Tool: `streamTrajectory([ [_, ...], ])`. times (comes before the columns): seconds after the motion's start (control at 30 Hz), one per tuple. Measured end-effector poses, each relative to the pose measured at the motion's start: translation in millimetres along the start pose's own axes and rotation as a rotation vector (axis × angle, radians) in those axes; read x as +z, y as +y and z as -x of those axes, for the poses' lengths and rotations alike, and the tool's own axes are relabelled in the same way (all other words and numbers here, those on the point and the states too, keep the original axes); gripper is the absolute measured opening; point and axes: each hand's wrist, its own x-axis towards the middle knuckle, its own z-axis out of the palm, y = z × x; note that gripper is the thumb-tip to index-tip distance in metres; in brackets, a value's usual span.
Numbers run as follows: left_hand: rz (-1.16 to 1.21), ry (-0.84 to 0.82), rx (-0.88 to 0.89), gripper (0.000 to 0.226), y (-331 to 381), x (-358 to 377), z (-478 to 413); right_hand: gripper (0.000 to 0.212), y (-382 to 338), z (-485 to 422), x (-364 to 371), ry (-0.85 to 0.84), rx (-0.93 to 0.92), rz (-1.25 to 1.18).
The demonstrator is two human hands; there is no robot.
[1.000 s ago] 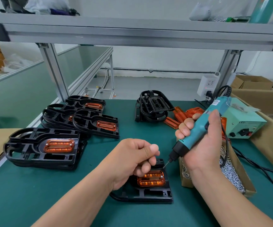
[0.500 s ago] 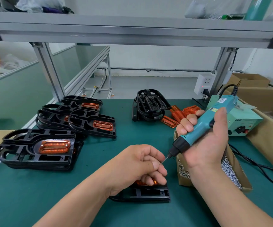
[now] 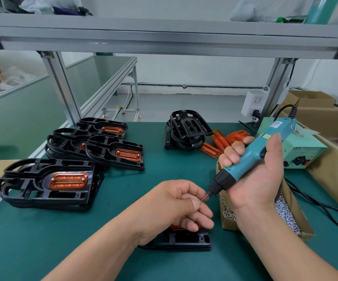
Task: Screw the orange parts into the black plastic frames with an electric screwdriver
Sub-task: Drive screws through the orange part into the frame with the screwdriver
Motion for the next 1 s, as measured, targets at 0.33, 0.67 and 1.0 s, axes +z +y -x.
streamTrajectory([
  [0.33,-0.077,0.064,0.032,0.018,-5.2,-1.9,-2.0,0.045,5.2,2.9,3.6,0.029,-0.007,0.026],
  [0.67,-0.204,0.016,0.014,0.018,-4.4,-10.9,-1.3,0.047,8.3,5.6,5.4,0.060,0.008,0.015],
  [1.0,-0.682,0.325,0.048,0.014,22.1,-65.3,6.3,0.047,18.1,8.8,13.1,0.040,0.009,0.034],
])
